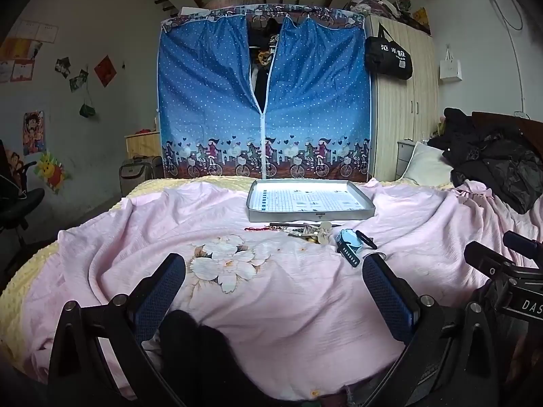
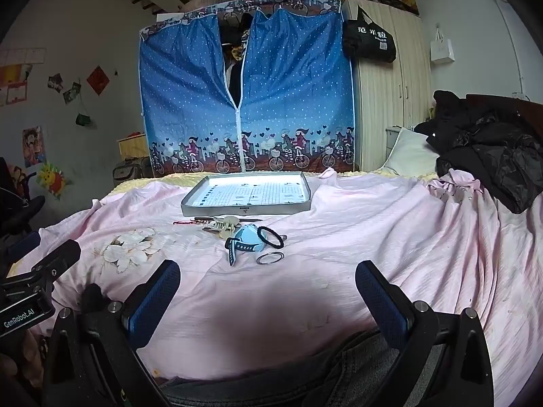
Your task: Organize jewelry
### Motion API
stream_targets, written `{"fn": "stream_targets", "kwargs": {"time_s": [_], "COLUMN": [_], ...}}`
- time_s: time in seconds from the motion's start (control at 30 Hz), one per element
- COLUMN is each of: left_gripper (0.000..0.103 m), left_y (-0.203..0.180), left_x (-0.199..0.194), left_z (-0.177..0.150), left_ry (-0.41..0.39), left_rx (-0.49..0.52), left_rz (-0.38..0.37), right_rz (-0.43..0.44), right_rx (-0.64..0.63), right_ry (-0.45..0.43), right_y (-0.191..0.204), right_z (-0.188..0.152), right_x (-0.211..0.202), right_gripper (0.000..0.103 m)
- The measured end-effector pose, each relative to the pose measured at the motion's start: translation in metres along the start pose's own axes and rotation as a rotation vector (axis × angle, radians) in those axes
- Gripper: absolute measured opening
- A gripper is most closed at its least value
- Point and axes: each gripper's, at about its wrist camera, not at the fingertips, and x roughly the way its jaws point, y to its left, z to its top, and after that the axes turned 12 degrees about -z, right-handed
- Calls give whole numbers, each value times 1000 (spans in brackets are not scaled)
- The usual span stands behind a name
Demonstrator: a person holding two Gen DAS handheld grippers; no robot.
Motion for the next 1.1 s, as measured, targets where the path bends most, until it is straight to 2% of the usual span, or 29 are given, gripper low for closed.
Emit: {"fn": "stream_targets", "kwargs": {"time_s": [0.6, 1.1], "left_gripper": [102, 102], "left_y": [-7, -7], "left_x": [7, 6], "left_z": [-6, -7], "left_ry": [2, -4], "left_rx": [45, 46], "left_rz": [-6, -6], "right_rz": [-2, -2], "right_rx": [-6, -7], "right_ry": [1, 2], "right_y": [1, 2], "right_z": [1, 0], "right_x": [3, 2], "right_gripper": [103, 103]}}
